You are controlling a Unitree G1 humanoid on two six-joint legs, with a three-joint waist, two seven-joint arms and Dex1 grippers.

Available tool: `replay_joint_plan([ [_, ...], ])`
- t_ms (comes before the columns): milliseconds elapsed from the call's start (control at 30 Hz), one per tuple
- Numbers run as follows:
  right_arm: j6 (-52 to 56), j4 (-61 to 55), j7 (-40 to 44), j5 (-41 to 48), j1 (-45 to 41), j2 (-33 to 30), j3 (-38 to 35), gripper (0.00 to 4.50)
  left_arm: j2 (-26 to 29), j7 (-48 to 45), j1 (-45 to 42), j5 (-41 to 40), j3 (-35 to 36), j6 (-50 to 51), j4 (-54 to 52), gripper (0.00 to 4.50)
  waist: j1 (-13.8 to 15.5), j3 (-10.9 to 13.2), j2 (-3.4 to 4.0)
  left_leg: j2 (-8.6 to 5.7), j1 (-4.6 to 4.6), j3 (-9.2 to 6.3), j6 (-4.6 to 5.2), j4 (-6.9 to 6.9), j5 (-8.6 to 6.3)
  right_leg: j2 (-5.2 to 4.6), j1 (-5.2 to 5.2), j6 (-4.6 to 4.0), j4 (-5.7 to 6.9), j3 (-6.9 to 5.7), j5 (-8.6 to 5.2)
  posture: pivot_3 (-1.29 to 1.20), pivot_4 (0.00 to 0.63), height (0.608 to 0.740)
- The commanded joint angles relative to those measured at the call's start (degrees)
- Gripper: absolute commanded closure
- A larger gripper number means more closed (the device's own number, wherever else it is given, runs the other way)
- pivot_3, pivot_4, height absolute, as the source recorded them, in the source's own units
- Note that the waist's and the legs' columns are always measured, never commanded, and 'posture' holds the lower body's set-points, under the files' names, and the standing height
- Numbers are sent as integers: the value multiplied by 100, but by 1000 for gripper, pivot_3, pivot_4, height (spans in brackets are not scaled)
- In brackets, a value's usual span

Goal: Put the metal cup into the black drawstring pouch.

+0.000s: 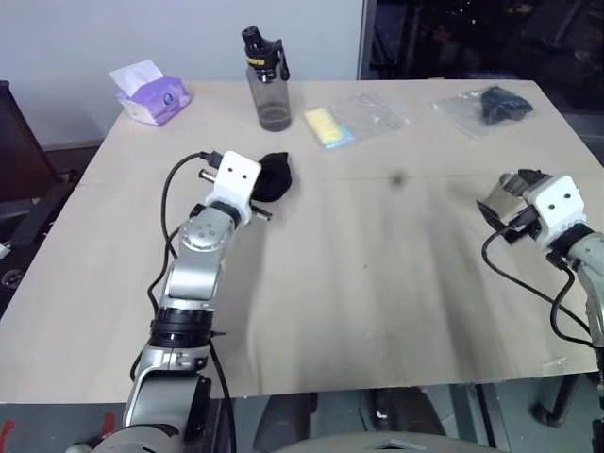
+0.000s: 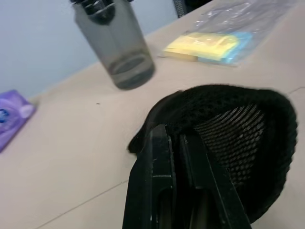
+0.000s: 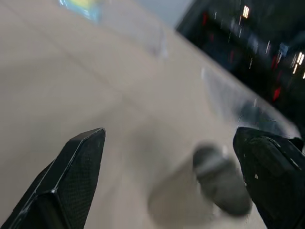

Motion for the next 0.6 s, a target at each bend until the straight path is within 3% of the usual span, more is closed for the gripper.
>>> replay_joint_plan([
  [33,431,349,272,67,-640,-376,83,0,-50,-52,-280,-243,123,356,-440,4316,-27,1,2,0,0,2,0,0,0,0,0,0,0,2,0,0,150,740],
  [400,1210,1984,1371,-25,-1767,-835,888,0,-482,115,-817,-1635,928,2883,-1275,4316,-2,4,-2,1,-12,-11,0,0,0,3,0,1,-8,-11,0,0,150,740],
  [533,1136,2362,1542,-176,-1950,-963,1108,0,-741,343,-896,-1935,1175,3305,-1438,4316,-10,5,-3,-3,-13,-4,0,1,0,-3,0,2,-11,-6,0,0,150,740],
  [567,1180,2404,1538,-166,-1996,-967,1105,540,-790,398,-892,-1999,1234,3361,-1458,4500,-11,6,-3,-4,-12,-5,0,1,0,-3,0,2,-11,-6,0,0,150,740],
  [600,1194,2408,1573,-159,-2018,-990,1115,777,-789,430,-870,-2015,1250,3379,-1460,4500,-12,6,-3,-4,-11,-6,0,1,0,-2,0,2,-10,-6,0,0,150,740],
])
